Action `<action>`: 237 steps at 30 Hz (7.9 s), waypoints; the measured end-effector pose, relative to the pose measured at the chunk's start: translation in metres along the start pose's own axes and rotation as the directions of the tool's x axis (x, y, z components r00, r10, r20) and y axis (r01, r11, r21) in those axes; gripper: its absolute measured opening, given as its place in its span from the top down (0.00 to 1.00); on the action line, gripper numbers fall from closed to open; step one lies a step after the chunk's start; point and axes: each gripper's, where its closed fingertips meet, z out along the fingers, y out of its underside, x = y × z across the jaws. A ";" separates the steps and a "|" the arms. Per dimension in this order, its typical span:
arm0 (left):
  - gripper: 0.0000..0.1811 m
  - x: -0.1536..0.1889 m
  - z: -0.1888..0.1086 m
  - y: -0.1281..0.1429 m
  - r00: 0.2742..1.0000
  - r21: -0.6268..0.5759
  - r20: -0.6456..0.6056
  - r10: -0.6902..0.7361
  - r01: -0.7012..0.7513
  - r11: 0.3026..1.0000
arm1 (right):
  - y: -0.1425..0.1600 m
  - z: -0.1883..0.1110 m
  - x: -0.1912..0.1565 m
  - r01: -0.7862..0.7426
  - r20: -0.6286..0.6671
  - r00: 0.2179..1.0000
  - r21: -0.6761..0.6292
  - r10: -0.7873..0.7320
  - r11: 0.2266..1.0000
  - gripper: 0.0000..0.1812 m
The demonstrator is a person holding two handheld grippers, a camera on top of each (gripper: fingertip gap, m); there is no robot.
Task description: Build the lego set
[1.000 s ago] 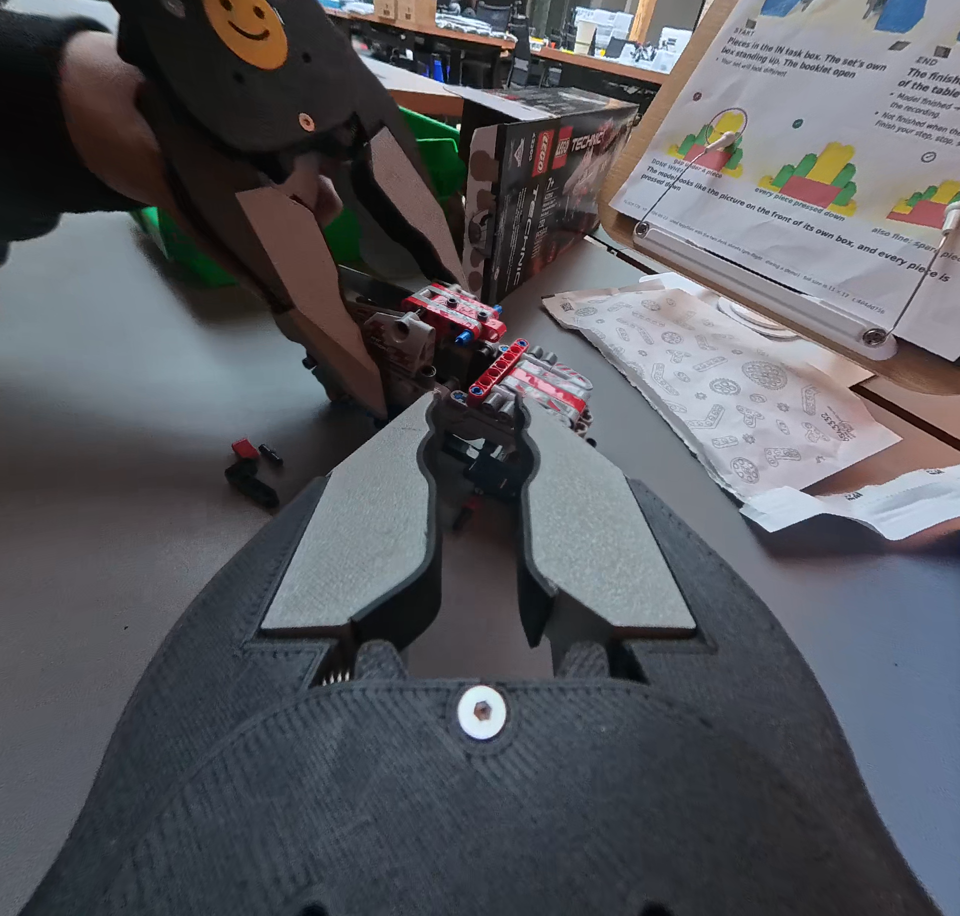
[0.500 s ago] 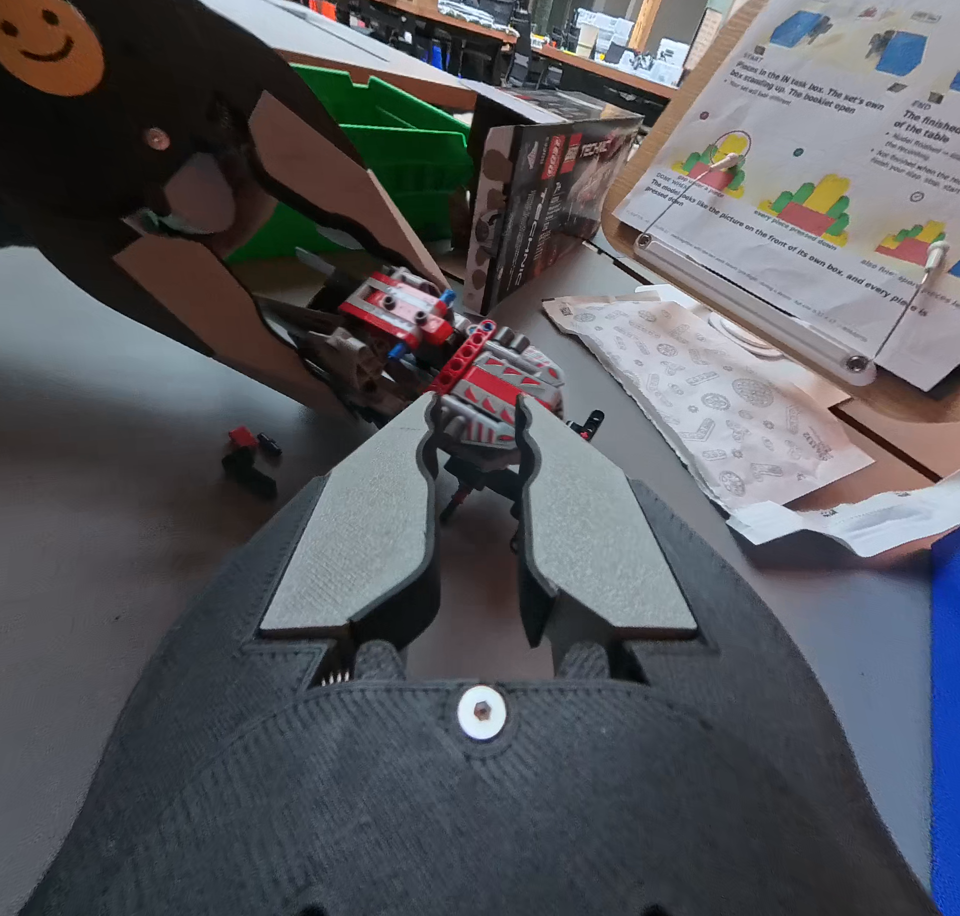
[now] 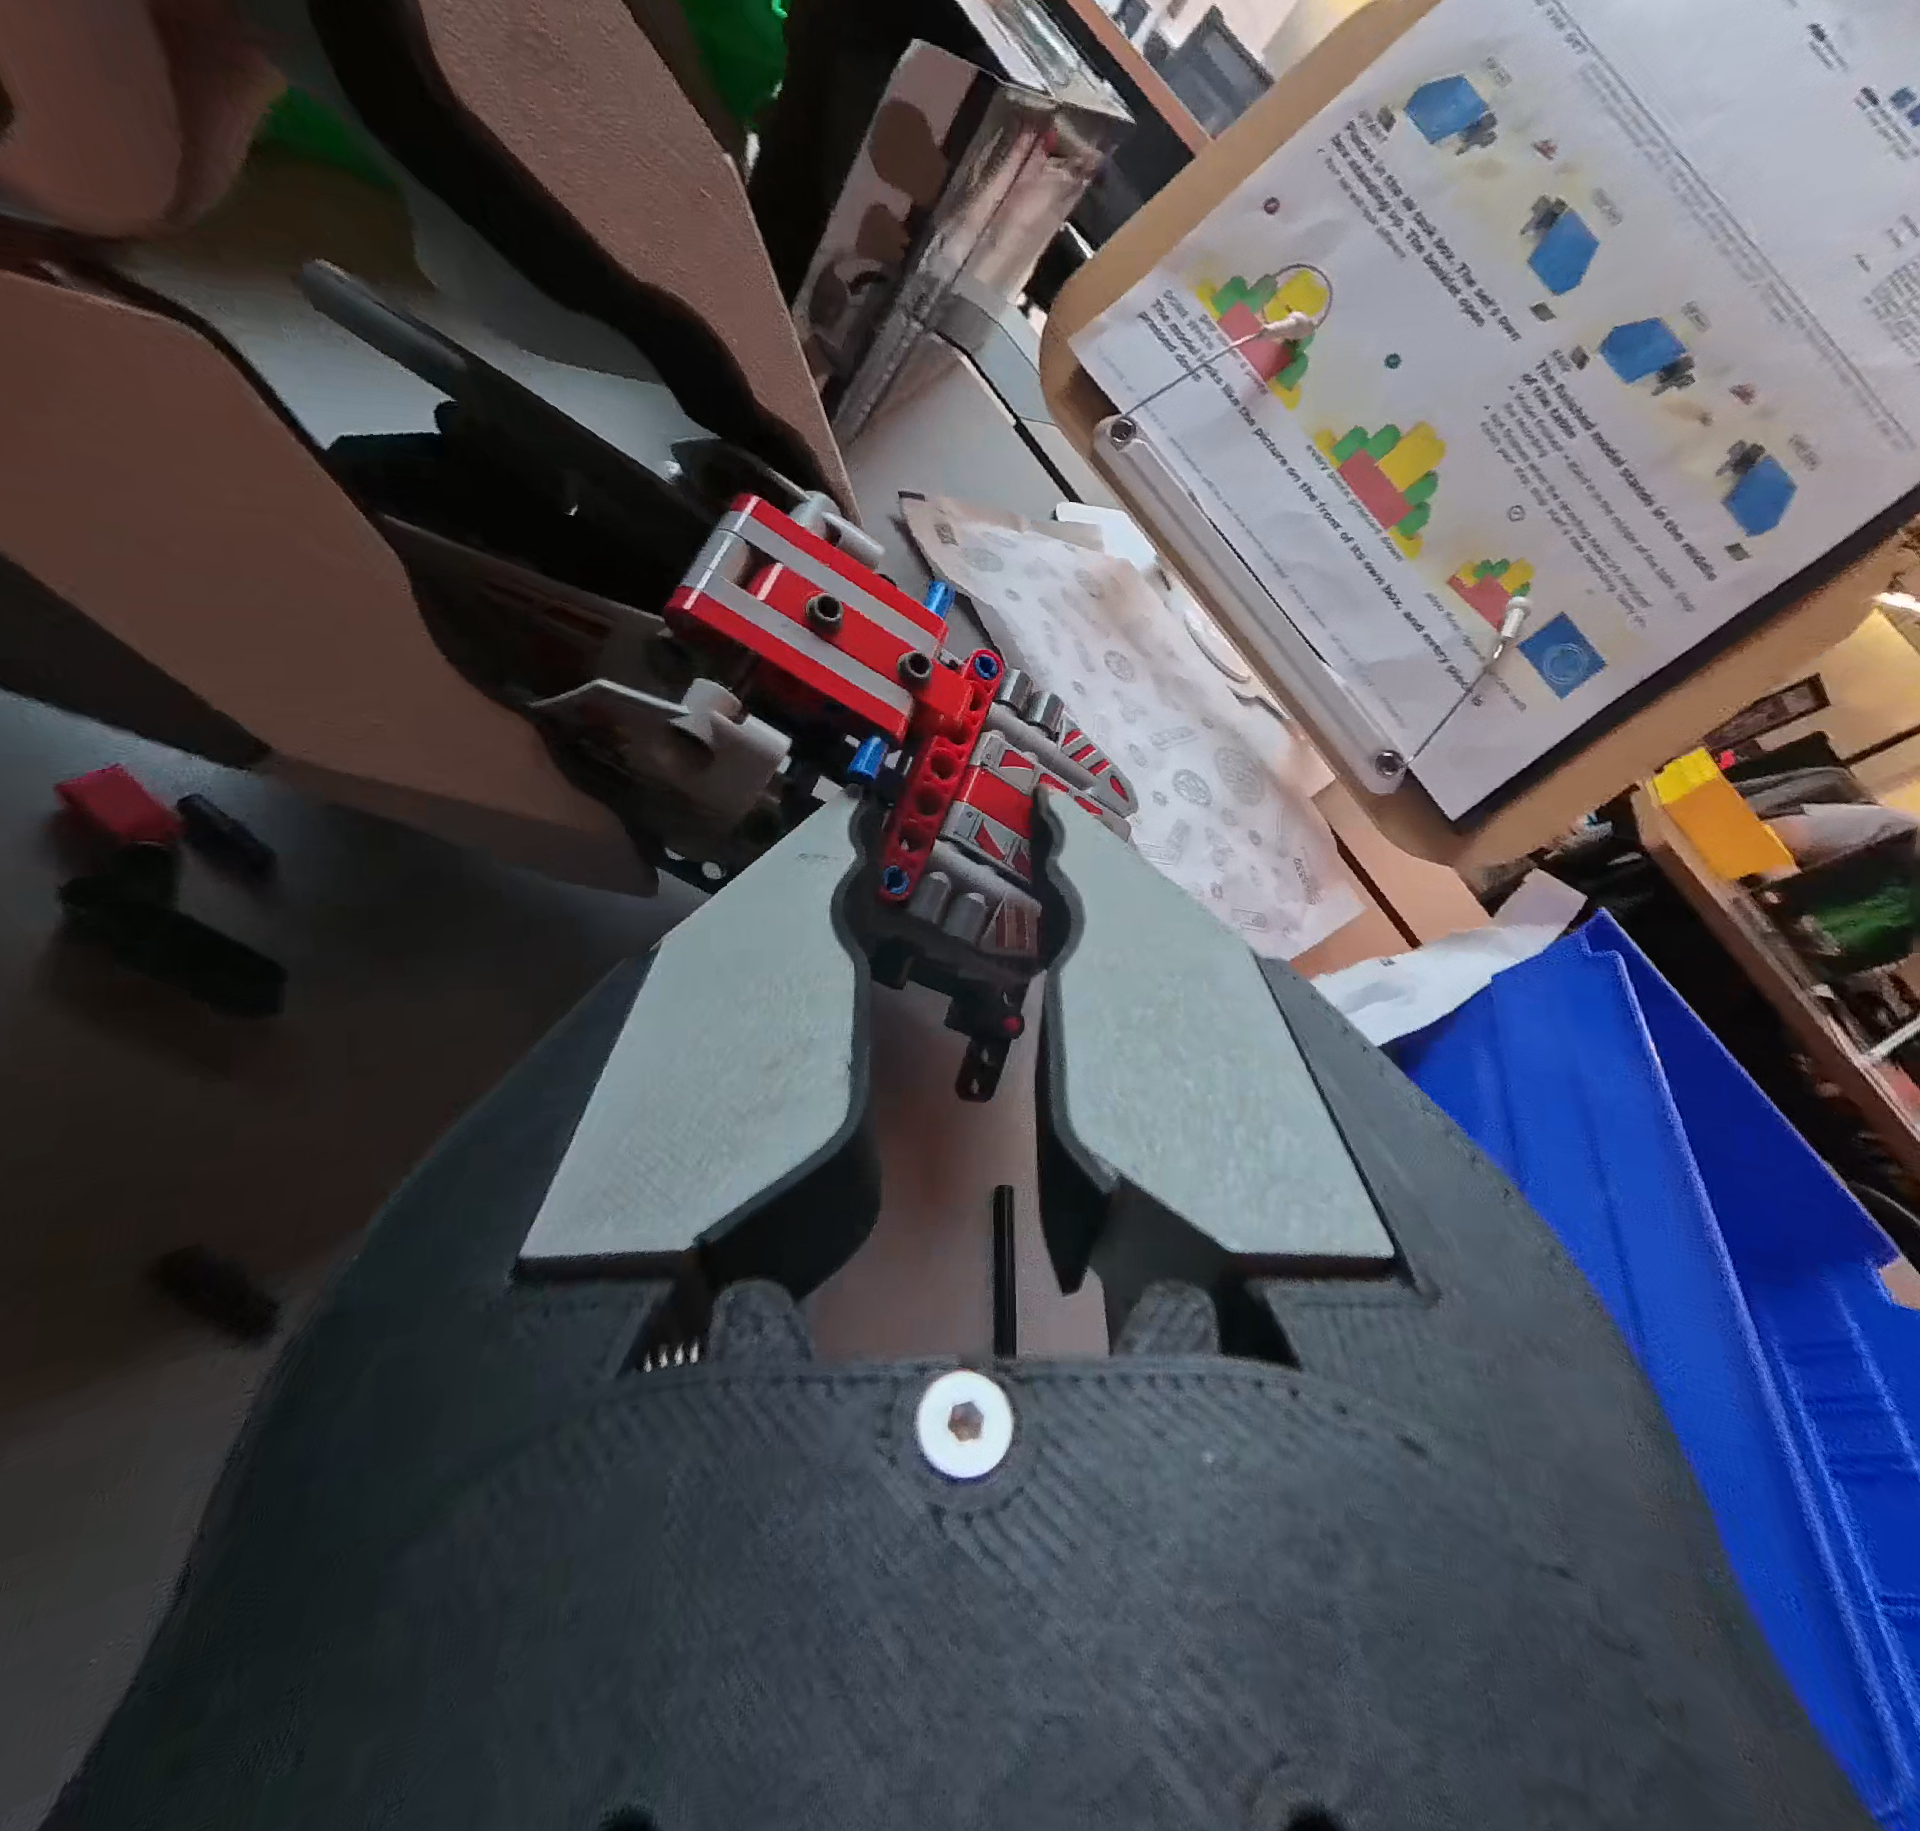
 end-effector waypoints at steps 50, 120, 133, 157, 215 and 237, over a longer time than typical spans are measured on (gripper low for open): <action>0.58 0.003 0.007 0.010 0.962 -0.036 -0.135 -0.236 0.234 0.972 | -0.005 0.009 0.008 0.236 0.059 0.971 -0.042 -0.233 0.971 0.78; 0.61 0.015 -0.009 0.011 0.932 0.076 -0.344 -0.111 0.145 0.987 | -0.026 -0.020 -0.019 -0.553 0.612 0.635 -0.066 0.471 0.831 0.97; 0.61 0.018 -0.003 0.004 0.934 0.081 -0.322 -0.155 0.191 0.978 | -0.029 -0.004 -0.010 -0.693 0.600 0.408 -0.287 0.688 0.662 0.93; 0.61 0.023 -0.006 -0.001 0.949 0.065 -0.297 -0.101 0.126 0.990 | -0.021 -0.015 -0.013 -0.726 0.619 -0.067 -0.568 0.783 0.387 0.94; 0.83 -0.004 -0.051 -0.011 0.970 0.204 -0.234 0.074 -0.025 0.979 | -0.026 -0.054 -0.029 -0.651 0.863 0.274 -0.158 0.424 0.742 0.95; 1.00 0.006 -0.039 -0.028 0.938 0.238 0.039 0.346 -0.345 0.908 | -0.030 -0.045 0.002 -0.577 0.711 0.565 -0.023 0.419 0.817 0.90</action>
